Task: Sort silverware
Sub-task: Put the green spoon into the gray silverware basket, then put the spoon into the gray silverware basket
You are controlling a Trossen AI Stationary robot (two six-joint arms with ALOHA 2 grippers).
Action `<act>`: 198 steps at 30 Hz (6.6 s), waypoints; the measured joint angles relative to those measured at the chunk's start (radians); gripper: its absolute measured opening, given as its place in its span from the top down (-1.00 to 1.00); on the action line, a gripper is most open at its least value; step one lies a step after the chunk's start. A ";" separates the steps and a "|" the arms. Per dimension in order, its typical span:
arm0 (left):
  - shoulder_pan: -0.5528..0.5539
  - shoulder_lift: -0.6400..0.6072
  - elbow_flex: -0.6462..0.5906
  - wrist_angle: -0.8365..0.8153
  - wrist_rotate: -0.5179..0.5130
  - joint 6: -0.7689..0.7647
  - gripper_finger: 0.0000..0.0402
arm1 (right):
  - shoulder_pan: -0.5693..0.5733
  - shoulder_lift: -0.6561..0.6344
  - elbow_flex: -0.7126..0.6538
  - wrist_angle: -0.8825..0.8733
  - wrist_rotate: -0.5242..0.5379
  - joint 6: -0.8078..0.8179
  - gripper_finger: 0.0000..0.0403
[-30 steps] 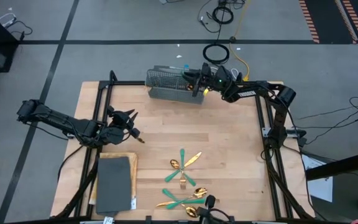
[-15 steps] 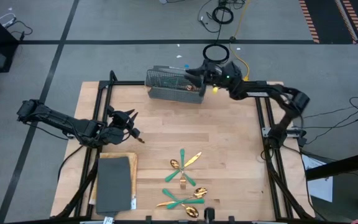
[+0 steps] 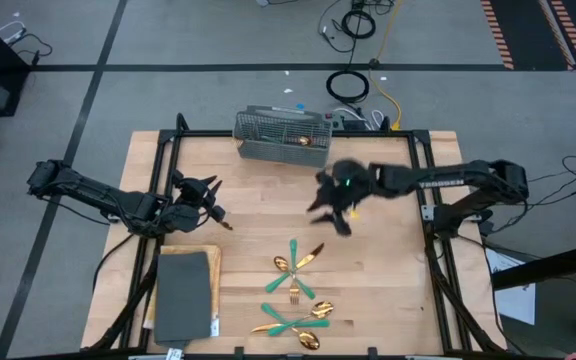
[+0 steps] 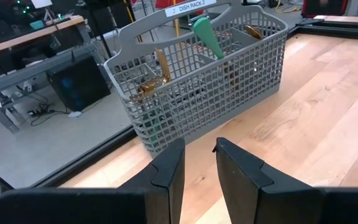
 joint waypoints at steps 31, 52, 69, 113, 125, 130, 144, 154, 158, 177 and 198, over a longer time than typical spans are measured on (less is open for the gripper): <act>0.000 0.000 0.000 0.007 0.119 -0.056 0.51 | 0.392 0.504 0.162 0.224 0.473 0.275 0.24; 0.000 0.000 0.000 0.007 0.129 -0.076 0.51 | 0.479 0.534 0.162 0.202 0.633 0.525 0.24; 0.000 0.007 0.000 0.000 0.134 -0.076 0.51 | 0.483 0.641 0.167 0.307 0.647 0.574 0.24; 0.000 0.007 0.000 -0.018 0.134 -0.076 0.51 | 0.348 0.255 -0.068 0.797 1.022 -0.098 1.00; 0.000 0.008 0.000 -0.020 0.063 -0.076 0.51 | -0.100 0.140 -0.487 1.631 0.581 0.005 1.00; 0.000 0.008 0.000 -0.020 0.033 -0.076 0.51 | -0.290 0.165 -0.402 1.577 0.321 0.122 1.00; 0.002 0.008 0.000 -0.039 -0.010 -0.071 0.51 | -0.537 0.425 -0.236 1.708 0.047 0.284 1.00; 0.002 0.011 0.000 -0.057 -0.008 -0.075 0.51 | -0.561 0.556 -0.128 1.708 0.052 0.339 1.00; 0.002 0.011 0.000 -0.065 -0.004 -0.076 0.51 | -0.566 0.561 -0.137 1.709 0.053 0.357 1.00; 0.002 0.011 0.000 -0.070 -0.002 -0.079 0.51 | -0.592 0.561 -0.180 1.637 0.075 0.445 0.59; 0.002 0.011 0.000 -0.070 -0.001 -0.078 0.51 | -0.491 0.196 -0.179 1.113 -0.425 0.422 0.20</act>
